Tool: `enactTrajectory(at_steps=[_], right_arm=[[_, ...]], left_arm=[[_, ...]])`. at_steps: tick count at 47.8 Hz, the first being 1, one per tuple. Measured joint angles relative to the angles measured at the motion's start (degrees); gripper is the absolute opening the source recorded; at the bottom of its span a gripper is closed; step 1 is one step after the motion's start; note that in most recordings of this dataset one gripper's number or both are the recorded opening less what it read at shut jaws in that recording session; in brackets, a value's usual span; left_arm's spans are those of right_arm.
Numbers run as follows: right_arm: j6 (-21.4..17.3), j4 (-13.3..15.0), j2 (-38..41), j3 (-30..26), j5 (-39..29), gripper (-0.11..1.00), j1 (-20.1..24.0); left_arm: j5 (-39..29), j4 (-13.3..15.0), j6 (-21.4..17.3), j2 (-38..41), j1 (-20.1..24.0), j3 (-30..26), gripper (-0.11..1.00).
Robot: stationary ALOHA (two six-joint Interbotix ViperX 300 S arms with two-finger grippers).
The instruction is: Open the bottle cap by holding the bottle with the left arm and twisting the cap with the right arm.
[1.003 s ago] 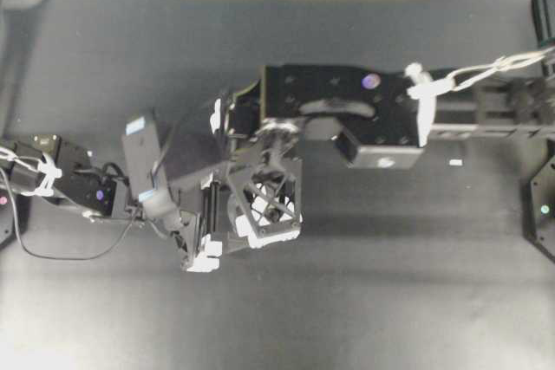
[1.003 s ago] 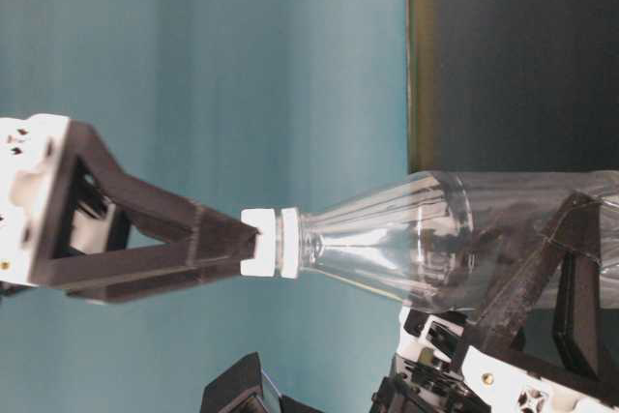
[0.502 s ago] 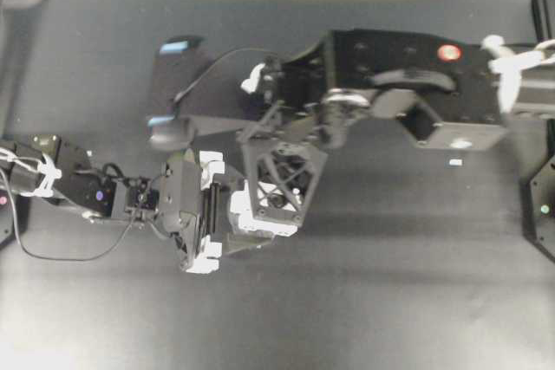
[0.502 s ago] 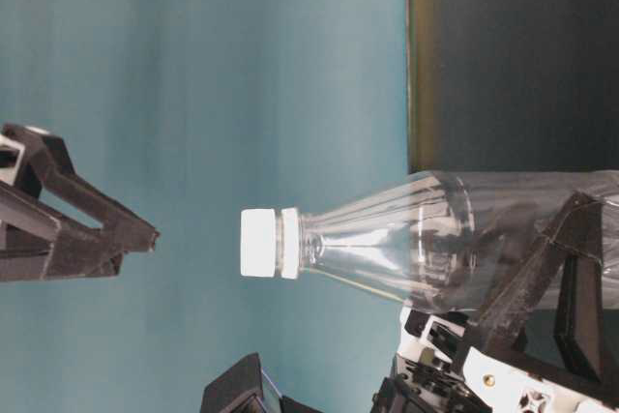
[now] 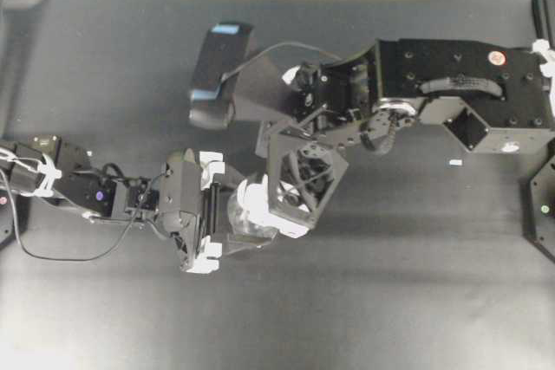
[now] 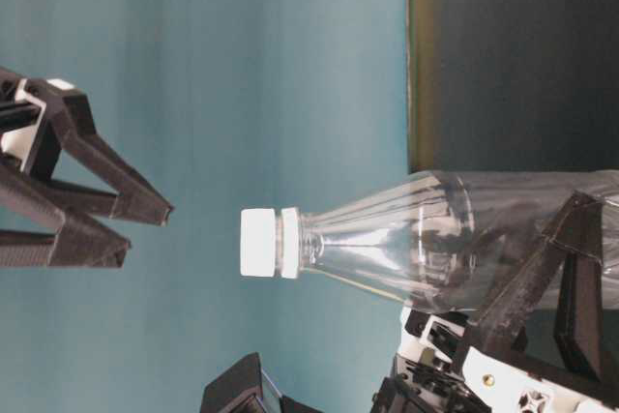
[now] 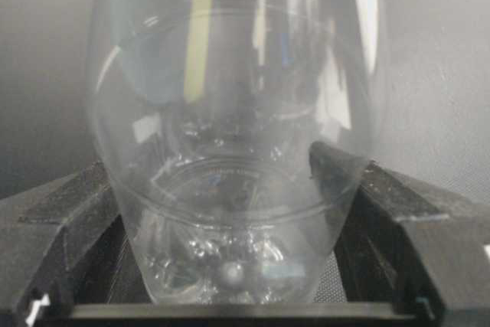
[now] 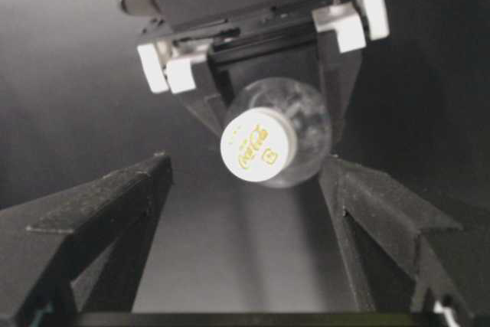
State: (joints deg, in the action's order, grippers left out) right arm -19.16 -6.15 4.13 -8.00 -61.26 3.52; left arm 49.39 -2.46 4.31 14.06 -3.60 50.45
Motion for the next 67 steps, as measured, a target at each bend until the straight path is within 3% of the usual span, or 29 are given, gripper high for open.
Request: enactTrajectory(at_steps=[10, 18, 32, 49, 55, 61, 67], right_arm=[[-24.35, -0.53, 1.85, -3.16, -5.01, 0.74, -1.23], [-31.64, -0.53, 4.57, -6.15, -11.25, 0.74, -2.11], [-32.96, -0.53, 10.81, -12.22, -15.38, 0.74, 1.14], [-32.78, -0.44, 13.45, -12.57, -15.38, 0.73, 0.97], [-32.17, -0.44, 14.06, -12.48, -15.38, 0.61, 0.97], [-30.85, -0.18, 14.06, -12.57, -15.91, 0.37, 0.88], [-28.39, -0.09, 14.06, -12.57, -16.61, 0.36, 0.88]], left_arm=[[0.00, 0.09, 0.09, 0.00, -0.09, 0.00, 0.80], [0.00, 0.09, 0.00, 0.00, -0.09, 0.00, 0.80], [0.00, 0.00, 0.00, 0.00, -0.09, 0.00, 0.80], [0.00, 0.09, 0.00, 0.00, -0.09, 0.00, 0.80], [0.00, 0.00, 0.00, 0.00, -0.09, 0.00, 0.80], [0.00, 0.00, 0.00, 0.00, -0.18, 0.00, 0.80], [0.00, 0.00, 0.00, 0.00, -0.18, 0.00, 0.80]])
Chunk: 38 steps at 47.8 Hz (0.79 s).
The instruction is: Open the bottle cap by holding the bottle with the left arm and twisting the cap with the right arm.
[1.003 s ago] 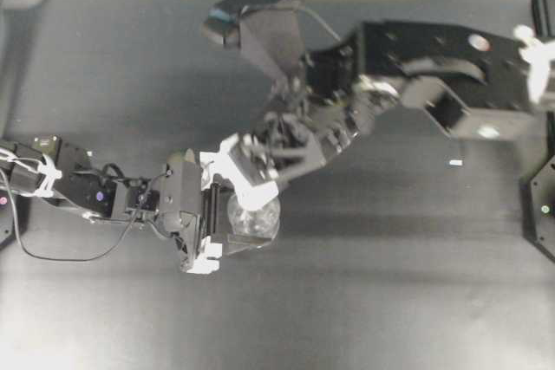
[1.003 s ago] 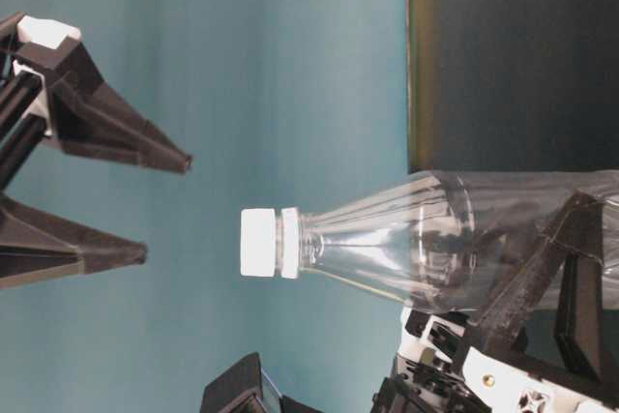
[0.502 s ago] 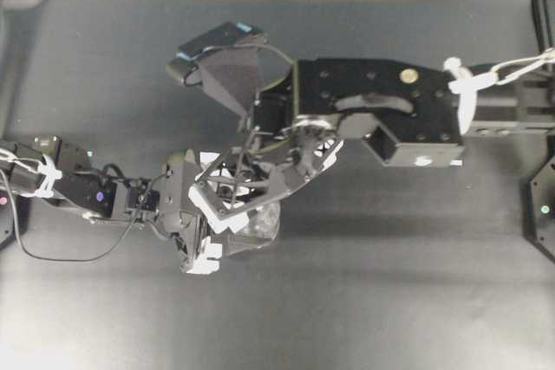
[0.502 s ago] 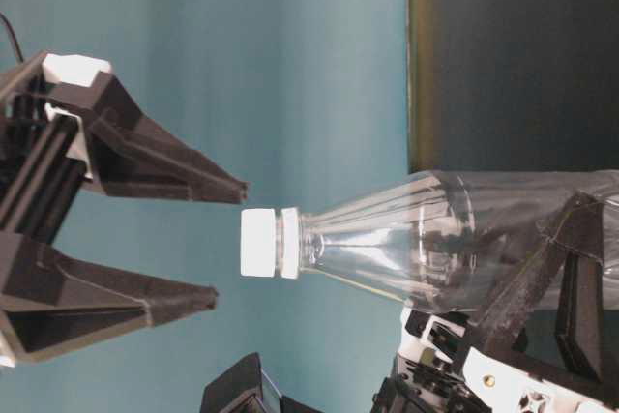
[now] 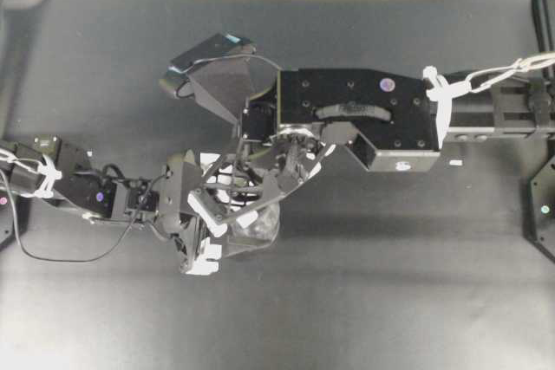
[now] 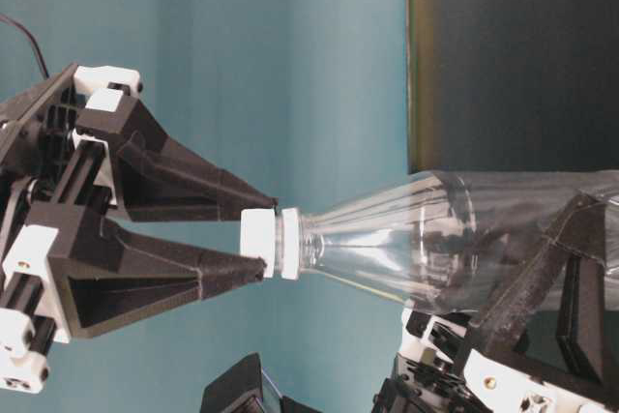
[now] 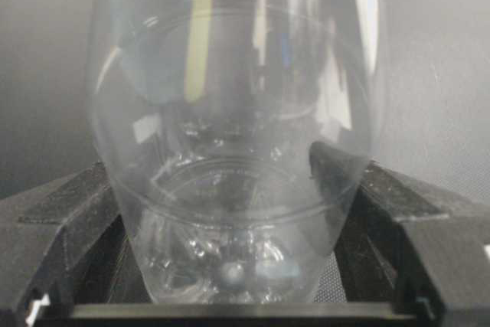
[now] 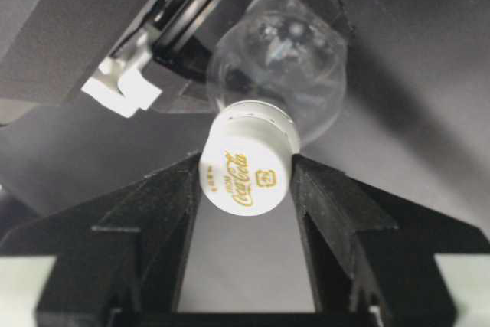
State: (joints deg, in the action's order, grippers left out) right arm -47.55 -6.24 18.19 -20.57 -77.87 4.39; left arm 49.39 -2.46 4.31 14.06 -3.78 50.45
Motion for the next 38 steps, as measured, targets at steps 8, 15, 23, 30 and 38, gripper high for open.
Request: enactTrajectory(at_steps=[8, 15, 23, 30, 38], right_arm=[[10.55, 0.00, 0.00, -0.09, -1.58, 0.36, -0.09], [22.59, 0.00, 0.09, -0.18, -2.11, 0.36, -0.18], [38.41, 0.00, 0.18, -0.26, -2.29, 0.36, -0.18], [49.75, -0.18, 0.26, -0.62, -3.25, 0.36, -0.18], [53.53, -0.09, 0.26, -0.70, -4.13, 0.36, -0.09]], left_arm=[[0.00, 0.09, 0.00, 0.00, 0.00, 0.00, 0.80], [0.00, 0.09, 0.00, 0.00, 0.00, 0.00, 0.80], [0.00, 0.00, 0.00, 0.00, -0.09, 0.00, 0.80], [0.00, 0.00, -0.09, 0.00, -0.09, 0.00, 0.80], [0.00, 0.09, -0.09, 0.00, -0.09, 0.00, 0.80]])
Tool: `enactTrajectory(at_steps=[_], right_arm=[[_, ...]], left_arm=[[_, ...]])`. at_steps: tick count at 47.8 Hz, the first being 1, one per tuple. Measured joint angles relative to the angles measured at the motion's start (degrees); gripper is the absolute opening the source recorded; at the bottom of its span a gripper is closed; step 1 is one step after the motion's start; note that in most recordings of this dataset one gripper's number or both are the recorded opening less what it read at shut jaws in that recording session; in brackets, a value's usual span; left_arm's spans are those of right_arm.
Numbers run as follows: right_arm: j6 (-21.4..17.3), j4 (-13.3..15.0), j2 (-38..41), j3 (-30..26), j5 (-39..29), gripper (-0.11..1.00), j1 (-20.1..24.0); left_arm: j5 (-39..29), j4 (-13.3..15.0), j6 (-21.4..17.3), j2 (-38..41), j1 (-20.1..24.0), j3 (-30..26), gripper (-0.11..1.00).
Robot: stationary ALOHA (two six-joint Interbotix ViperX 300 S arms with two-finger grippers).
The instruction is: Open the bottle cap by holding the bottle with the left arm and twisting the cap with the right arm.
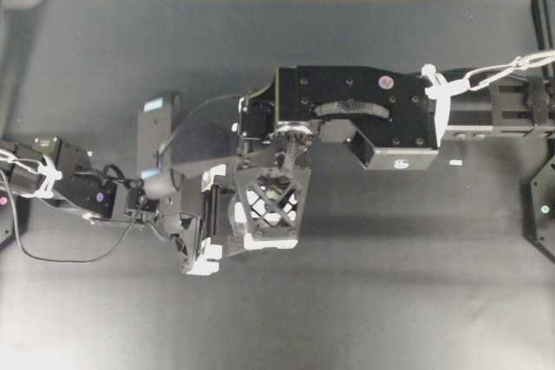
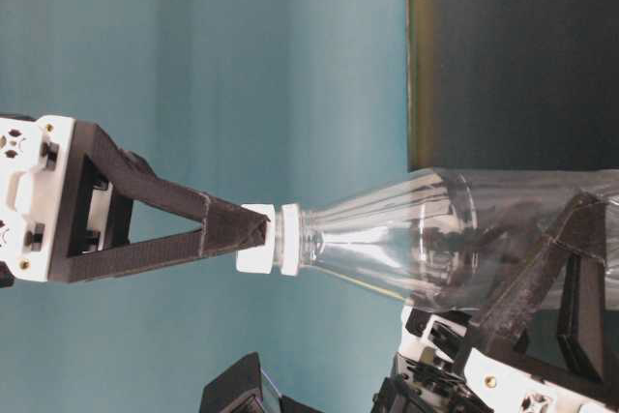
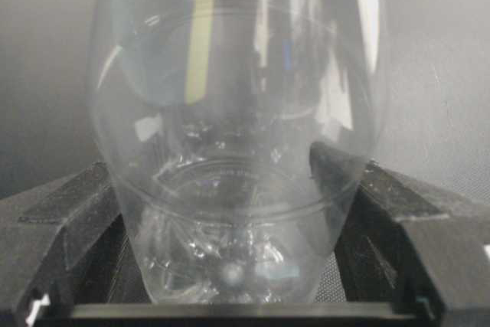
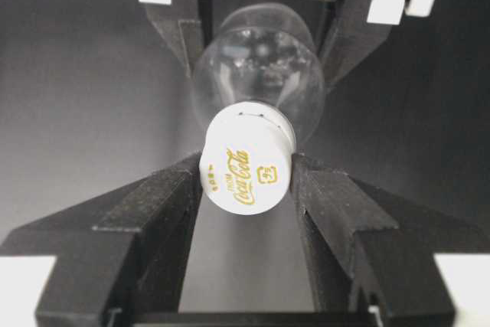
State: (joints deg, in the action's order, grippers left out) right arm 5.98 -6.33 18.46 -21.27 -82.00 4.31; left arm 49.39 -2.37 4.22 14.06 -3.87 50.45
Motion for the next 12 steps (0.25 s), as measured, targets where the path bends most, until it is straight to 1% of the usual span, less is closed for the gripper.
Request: enactTrajectory(at_steps=[12], right_arm=[[0.26, 0.00, -0.09, -0.09, 0.00, 0.37, 0.00]], left_arm=[[0.00, -0.09, 0.00, 0.00, 0.00, 0.00, 0.80]])
